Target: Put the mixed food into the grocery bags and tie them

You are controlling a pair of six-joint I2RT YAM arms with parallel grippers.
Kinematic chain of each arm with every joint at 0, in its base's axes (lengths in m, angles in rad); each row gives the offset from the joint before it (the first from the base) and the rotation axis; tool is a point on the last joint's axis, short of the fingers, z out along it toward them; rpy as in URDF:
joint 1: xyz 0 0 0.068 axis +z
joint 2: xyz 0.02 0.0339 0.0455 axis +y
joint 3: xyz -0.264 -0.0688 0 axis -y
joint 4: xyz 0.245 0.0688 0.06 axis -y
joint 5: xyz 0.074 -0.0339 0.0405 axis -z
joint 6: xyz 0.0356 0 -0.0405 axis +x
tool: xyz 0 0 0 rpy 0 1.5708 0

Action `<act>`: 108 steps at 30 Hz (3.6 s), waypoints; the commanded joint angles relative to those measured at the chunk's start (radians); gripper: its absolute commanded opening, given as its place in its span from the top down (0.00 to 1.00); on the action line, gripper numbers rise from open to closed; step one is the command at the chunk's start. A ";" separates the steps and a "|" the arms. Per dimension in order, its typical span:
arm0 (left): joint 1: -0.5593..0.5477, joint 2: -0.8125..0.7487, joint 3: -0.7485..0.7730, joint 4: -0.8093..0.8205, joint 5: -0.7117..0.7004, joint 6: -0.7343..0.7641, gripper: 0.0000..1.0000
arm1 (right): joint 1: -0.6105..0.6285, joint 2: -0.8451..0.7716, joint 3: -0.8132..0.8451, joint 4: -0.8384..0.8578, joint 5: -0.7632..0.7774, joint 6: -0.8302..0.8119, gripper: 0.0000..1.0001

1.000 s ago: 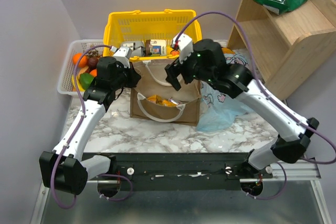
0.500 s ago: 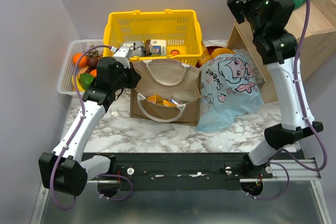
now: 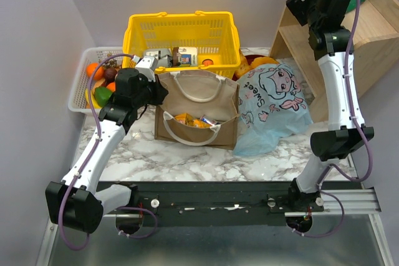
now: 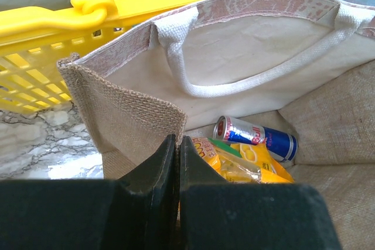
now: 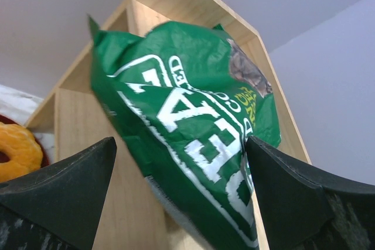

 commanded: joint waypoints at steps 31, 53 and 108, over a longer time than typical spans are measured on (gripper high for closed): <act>-0.005 0.004 -0.005 -0.013 -0.043 0.021 1.00 | 0.599 -0.478 -0.366 0.290 -0.063 0.178 0.99; -0.005 -0.004 -0.002 -0.019 -0.065 0.027 1.00 | 0.725 -0.021 -0.601 -0.102 -0.365 0.852 0.99; -0.005 -0.021 -0.008 -0.013 -0.085 0.030 1.00 | 0.843 -0.050 -0.815 0.012 -0.483 0.958 0.78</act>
